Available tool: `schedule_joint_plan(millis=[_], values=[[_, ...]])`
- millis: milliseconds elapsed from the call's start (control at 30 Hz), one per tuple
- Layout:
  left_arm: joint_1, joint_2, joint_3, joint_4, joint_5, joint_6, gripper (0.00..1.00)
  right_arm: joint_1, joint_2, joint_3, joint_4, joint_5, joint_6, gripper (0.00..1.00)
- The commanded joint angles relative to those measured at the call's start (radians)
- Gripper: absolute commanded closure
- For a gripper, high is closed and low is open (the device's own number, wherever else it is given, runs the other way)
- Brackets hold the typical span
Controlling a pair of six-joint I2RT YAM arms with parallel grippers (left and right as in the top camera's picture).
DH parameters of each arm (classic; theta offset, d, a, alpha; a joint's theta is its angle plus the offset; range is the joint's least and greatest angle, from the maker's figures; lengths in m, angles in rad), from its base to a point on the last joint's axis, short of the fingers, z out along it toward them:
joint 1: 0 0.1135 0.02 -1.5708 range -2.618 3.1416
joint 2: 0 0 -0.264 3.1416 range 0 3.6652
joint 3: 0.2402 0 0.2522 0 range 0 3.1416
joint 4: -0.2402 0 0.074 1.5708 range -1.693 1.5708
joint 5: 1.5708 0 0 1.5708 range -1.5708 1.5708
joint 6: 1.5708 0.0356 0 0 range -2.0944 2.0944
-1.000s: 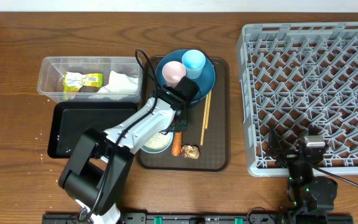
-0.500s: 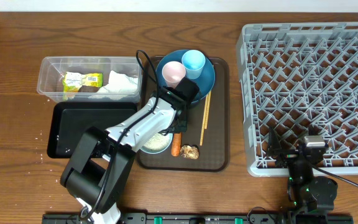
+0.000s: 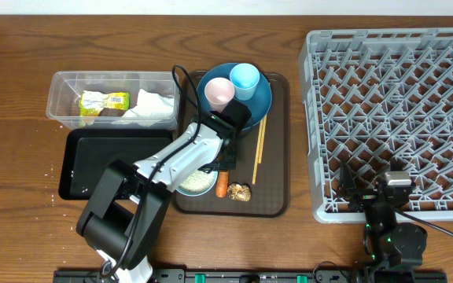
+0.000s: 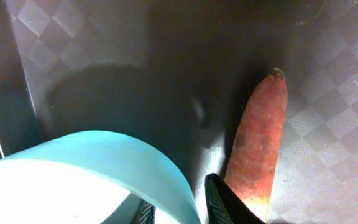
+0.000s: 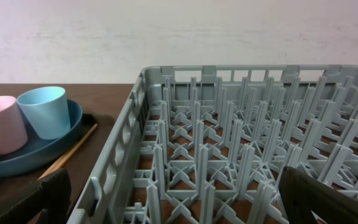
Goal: Sort waste into correct bins and load items into the dishwasher rack
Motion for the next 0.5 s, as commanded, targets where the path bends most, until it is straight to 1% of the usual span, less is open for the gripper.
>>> schedule_joint_plan(millis=[0,467], values=[[0.013,0.022,-0.010,-0.018,-0.003,-0.009,0.73,0.000,-0.003,-0.001,-0.004,-0.003,-0.016,0.01],[0.013,0.024,-0.011,-0.048,0.034,-0.021,0.72,0.000,-0.003,-0.001,-0.004,-0.003,-0.016,0.01]])
